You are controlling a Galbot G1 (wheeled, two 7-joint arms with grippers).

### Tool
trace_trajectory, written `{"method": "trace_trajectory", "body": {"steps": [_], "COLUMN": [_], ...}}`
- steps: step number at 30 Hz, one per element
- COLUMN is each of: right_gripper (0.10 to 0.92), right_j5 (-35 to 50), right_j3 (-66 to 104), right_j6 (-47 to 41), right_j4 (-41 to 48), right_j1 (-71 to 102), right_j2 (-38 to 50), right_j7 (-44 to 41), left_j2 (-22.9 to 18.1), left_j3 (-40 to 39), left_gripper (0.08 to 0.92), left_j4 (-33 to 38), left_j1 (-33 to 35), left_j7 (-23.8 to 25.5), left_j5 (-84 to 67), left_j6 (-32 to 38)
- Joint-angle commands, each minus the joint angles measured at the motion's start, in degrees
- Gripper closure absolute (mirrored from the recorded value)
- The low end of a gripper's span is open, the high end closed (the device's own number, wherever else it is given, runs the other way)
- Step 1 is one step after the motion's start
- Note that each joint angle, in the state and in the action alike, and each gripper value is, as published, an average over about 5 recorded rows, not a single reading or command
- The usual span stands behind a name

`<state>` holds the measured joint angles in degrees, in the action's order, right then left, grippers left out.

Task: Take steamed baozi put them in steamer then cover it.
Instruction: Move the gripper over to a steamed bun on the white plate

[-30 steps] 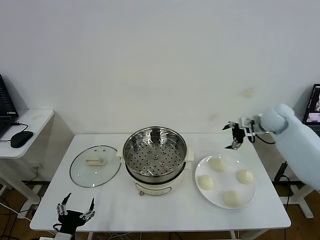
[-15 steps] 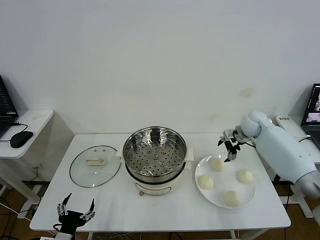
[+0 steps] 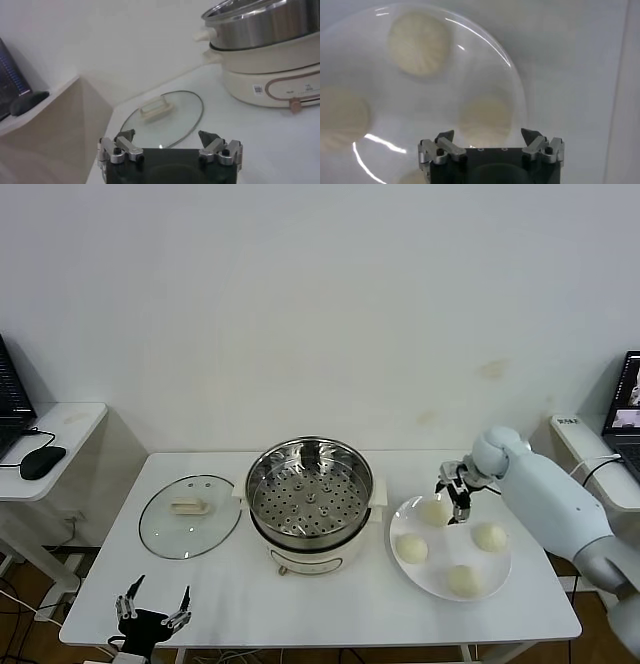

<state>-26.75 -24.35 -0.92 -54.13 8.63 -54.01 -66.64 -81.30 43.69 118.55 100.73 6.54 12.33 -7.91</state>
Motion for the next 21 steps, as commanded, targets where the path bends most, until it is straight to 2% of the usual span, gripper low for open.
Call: {"method": "trace_trajectory", "body": {"steps": [1,12,21], "right_gripper": [0.203,0.213,0.338], "right_j5": [-0.6,-0.3,0.7], "right_j3": [0.1,0.8,0.9], "right_j6": [-0.4,-0.9,-1.4], "right_j4": [0.7,1.2,0.9], "right_j1": [1.0,2.0,1.8], "right_j2": [-0.5,-0.7,-0.5], "right_j7": [1.4,2.9,3.2], "left_j2": [0.3,0.0,0.0], "left_j3": [0.0,-0.4,-0.6], "left_gripper": [0.177,0.177,0.177], "left_j4": [-0.4,-1.1,-1.3], "left_j1": [0.1,-0.2,-0.3], "left_j7": [-0.1,-0.2,-0.2], "left_j5": [0.1,0.2,0.3], "left_j6": [0.1,0.2,0.2]}}
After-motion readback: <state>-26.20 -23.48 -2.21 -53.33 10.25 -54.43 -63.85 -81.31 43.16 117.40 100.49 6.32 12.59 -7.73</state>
